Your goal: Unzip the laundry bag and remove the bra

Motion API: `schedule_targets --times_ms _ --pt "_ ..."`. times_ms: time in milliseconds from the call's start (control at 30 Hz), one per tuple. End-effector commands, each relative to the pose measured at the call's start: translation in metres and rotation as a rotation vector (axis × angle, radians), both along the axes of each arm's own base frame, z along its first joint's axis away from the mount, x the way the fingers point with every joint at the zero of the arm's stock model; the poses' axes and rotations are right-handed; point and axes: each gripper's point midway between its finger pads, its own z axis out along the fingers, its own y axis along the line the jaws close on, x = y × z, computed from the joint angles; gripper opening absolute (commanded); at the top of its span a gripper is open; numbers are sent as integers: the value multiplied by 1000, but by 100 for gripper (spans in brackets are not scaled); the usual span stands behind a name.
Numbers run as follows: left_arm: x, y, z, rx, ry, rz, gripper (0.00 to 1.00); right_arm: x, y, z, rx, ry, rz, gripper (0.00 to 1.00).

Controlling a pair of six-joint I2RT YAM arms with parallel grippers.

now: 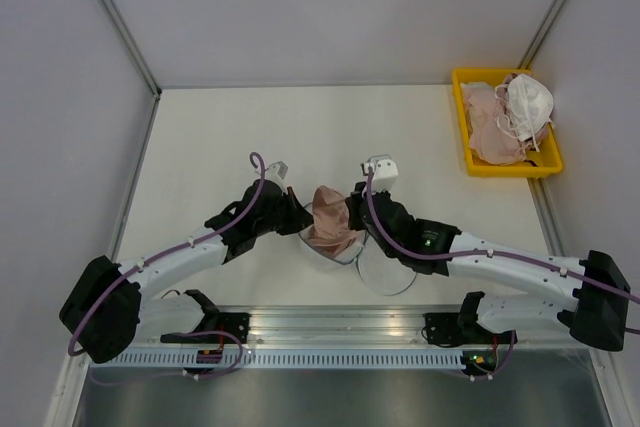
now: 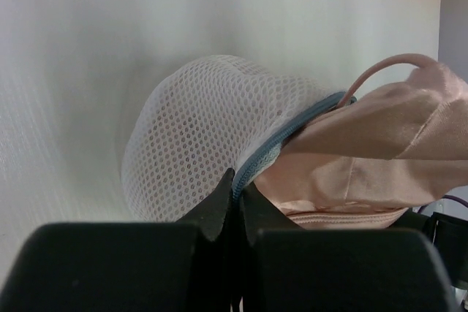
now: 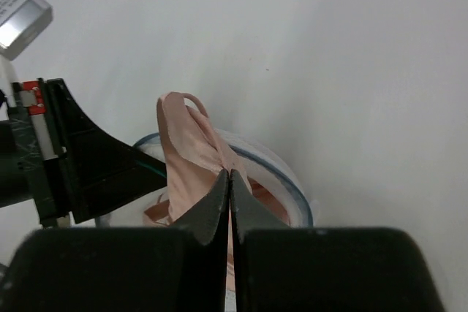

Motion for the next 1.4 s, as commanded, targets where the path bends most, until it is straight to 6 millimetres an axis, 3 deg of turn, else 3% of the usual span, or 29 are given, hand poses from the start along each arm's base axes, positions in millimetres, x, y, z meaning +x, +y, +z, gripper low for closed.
schedule_targets --times_ms 0,100,267,400,500,667,1067,1367 --pt "2 -5 11 -52 -15 11 2 10 35 53 133 -94 97 0" --pt "2 -4 12 -54 -17 12 2 15 48 91 183 -155 144 0" --pt "3 -5 14 -57 -23 15 2 19 55 132 271 -216 211 0" --pt "4 -5 16 -59 -28 15 2 20 45 161 322 -267 214 0" --pt "5 -5 16 -56 -30 15 2 25 34 172 296 -294 182 0" --pt "4 -5 15 -54 -26 12 2 38 5 192 228 -339 96 1" --pt "3 -7 19 -66 -32 2 2 69 -79 283 67 -517 -175 1" --pt "-1 -6 24 -75 -36 -9 2 122 -149 311 -84 -546 -488 0"
